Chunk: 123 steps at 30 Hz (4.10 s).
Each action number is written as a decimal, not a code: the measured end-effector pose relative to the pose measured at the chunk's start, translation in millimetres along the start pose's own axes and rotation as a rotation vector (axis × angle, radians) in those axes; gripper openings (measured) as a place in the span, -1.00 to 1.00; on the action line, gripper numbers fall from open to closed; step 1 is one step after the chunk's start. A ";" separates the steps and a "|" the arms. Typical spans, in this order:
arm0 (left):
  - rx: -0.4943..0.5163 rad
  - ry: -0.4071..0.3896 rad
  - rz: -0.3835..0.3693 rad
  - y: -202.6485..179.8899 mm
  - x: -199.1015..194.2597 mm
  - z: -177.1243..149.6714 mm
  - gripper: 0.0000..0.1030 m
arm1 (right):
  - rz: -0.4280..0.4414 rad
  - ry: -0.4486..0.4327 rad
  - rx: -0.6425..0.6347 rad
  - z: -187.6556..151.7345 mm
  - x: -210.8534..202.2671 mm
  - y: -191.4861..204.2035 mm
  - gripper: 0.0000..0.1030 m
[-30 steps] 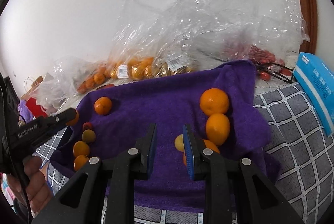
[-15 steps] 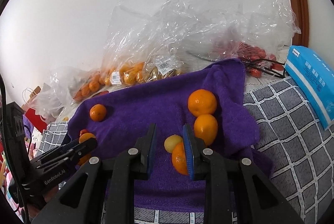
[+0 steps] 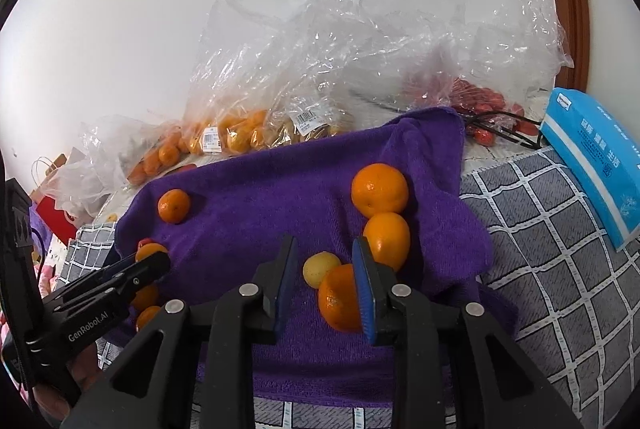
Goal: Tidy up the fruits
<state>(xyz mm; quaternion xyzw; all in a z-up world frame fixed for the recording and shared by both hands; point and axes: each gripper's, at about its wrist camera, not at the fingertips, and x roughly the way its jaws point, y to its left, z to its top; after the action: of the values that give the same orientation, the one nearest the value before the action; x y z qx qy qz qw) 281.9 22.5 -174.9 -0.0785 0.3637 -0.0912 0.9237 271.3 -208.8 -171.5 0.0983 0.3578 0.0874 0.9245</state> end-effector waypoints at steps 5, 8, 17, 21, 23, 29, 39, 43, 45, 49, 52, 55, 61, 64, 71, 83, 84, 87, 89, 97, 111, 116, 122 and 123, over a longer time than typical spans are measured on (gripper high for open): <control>-0.014 -0.008 -0.011 2.4 0.4 0.9 -0.25 | -0.033 0.002 -0.025 -0.9 3.0 0.6 -0.37; -0.024 -0.009 -0.019 3.7 -0.3 1.2 -0.23 | -0.044 0.003 -0.029 -1.2 4.2 -0.1 -0.32; -0.017 -0.073 0.003 0.5 -16.2 2.9 0.00 | -0.093 0.002 -0.055 -2.7 5.6 0.9 -0.17; -0.023 -0.086 0.031 0.2 -23.3 4.5 0.06 | -0.089 0.003 -0.067 -3.8 6.1 3.9 -0.06; -0.020 -0.100 0.045 -1.3 -32.2 7.4 0.06 | -0.083 -0.001 -0.073 -2.1 2.9 6.3 -0.06; 0.000 -0.090 0.070 -10.4 -73.9 14.8 0.08 | -0.045 -0.023 -0.054 12.7 -43.9 19.1 -0.03; 0.053 -0.123 0.129 -37.2 -162.5 -21.1 0.50 | -0.107 -0.070 -0.054 -12.0 -150.5 38.1 0.21; 0.063 -0.109 0.123 -43.0 -184.4 -33.4 0.58 | -0.129 -0.048 0.008 -28.8 -180.6 27.9 0.21; 0.066 -0.114 0.132 -48.1 -198.1 -41.2 0.58 | -0.125 -0.041 0.043 -38.8 -192.7 22.8 0.22; 0.055 -0.128 0.125 -53.6 -224.8 -54.2 0.65 | -0.078 -0.095 0.034 -57.2 -227.1 27.0 0.54; 0.073 -0.157 0.149 -59.1 -248.7 -60.6 0.75 | -0.124 -0.134 -0.025 -64.6 -253.0 39.6 0.79; 0.066 -0.203 0.172 -63.0 -274.8 -62.4 0.81 | -0.156 -0.163 -0.031 -67.5 -271.5 46.0 0.92; 0.041 -0.245 0.175 -59.2 -296.5 -64.4 0.84 | -0.180 -0.175 -0.025 -72.9 -290.1 50.9 0.94; 0.041 -0.218 0.173 -58.4 -291.2 -66.0 0.84 | -0.210 -0.169 -0.045 -76.2 -291.8 53.4 0.94; 0.062 -0.208 0.190 -64.9 -287.1 -69.3 0.84 | -0.229 -0.152 -0.031 -77.8 -291.3 49.6 0.94; 0.066 -0.192 0.192 -69.3 -283.7 -71.5 0.84 | -0.250 -0.149 -0.026 -80.3 -292.6 47.3 0.94; 0.064 -0.190 0.192 -68.9 -283.2 -71.4 0.84 | -0.249 -0.146 -0.026 -80.2 -292.0 47.1 0.94; 0.060 -0.191 0.192 -68.8 -283.6 -71.3 0.84 | -0.240 -0.146 -0.025 -80.3 -291.6 46.2 0.94; 0.060 -0.194 0.194 -68.6 -283.8 -71.3 0.84 | -0.240 -0.147 -0.028 -80.4 -291.4 46.3 0.94; 0.054 -0.187 0.194 -65.9 -281.8 -70.3 0.84 | -0.250 -0.149 -0.037 -81.3 -290.7 49.0 0.94; 0.046 -0.189 0.194 -62.7 -284.8 -70.6 0.84 | -0.251 -0.148 -0.043 -79.8 -290.7 51.6 0.94; 0.045 -0.192 0.191 -61.5 -285.8 -68.6 0.84 | -0.251 -0.145 -0.045 -81.1 -290.4 52.9 0.94; 0.052 -0.192 0.196 -62.3 -285.7 -69.2 0.84 | -0.249 -0.146 -0.044 -82.1 -289.8 54.2 0.94; 0.051 -0.192 0.197 -62.2 -284.9 -68.9 0.84 | -0.250 -0.146 -0.046 -81.9 -289.6 54.2 0.94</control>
<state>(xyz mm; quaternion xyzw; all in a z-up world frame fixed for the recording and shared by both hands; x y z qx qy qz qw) 22.9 21.0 -24.3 -0.0271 0.2772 -0.0015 0.9604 -0.3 -213.8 -31.0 0.0377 0.2970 -0.0277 0.9537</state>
